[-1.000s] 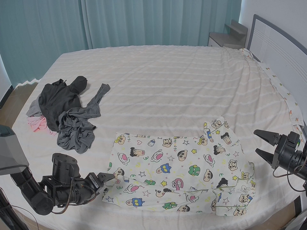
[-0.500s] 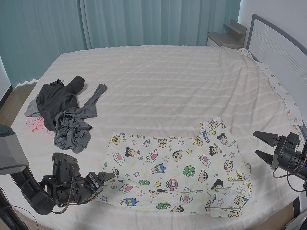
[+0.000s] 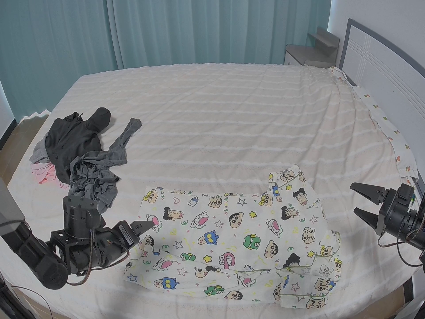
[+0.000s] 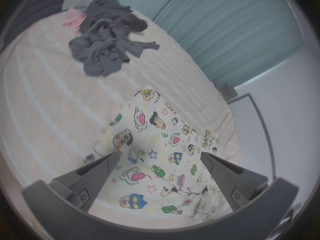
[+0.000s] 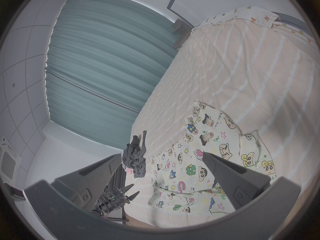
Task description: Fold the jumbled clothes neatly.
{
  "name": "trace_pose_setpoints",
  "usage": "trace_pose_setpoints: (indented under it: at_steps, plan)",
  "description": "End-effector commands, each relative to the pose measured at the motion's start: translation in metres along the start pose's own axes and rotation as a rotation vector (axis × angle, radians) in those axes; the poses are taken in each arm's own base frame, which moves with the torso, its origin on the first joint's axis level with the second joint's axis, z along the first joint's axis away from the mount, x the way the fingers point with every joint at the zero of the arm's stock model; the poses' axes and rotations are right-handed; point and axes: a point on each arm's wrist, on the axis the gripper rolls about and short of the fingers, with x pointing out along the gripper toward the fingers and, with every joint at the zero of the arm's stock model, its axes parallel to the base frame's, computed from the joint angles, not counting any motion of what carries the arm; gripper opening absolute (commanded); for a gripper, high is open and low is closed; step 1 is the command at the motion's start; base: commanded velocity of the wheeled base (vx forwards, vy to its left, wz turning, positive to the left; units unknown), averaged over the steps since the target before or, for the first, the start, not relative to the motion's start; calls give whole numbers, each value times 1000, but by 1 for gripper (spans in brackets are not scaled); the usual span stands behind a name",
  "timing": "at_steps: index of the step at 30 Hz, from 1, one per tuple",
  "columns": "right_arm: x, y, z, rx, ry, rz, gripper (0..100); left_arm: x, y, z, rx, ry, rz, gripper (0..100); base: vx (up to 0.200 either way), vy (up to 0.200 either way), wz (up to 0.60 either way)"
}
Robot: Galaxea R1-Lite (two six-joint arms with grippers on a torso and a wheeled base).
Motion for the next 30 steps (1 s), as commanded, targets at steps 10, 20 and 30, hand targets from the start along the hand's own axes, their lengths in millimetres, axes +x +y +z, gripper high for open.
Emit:
trace_pose_setpoints:
  at_steps: [10, 20, 30]
  plan:
    - [-1, -2, -3, -20, 13, -5, 100, 35, -7, 136, 519, 65, 151, 100, 0, 0, 0]
    - [-1, -5, -6, -54, 25, -19, 100, 140, 25, 135, 537, 181, 181, 100, 0, 0, 0]
    - [0, -4, -16, -56, 78, -9, 100, 182, 25, 117, 535, 221, 93, 100, 0, 0, 0]
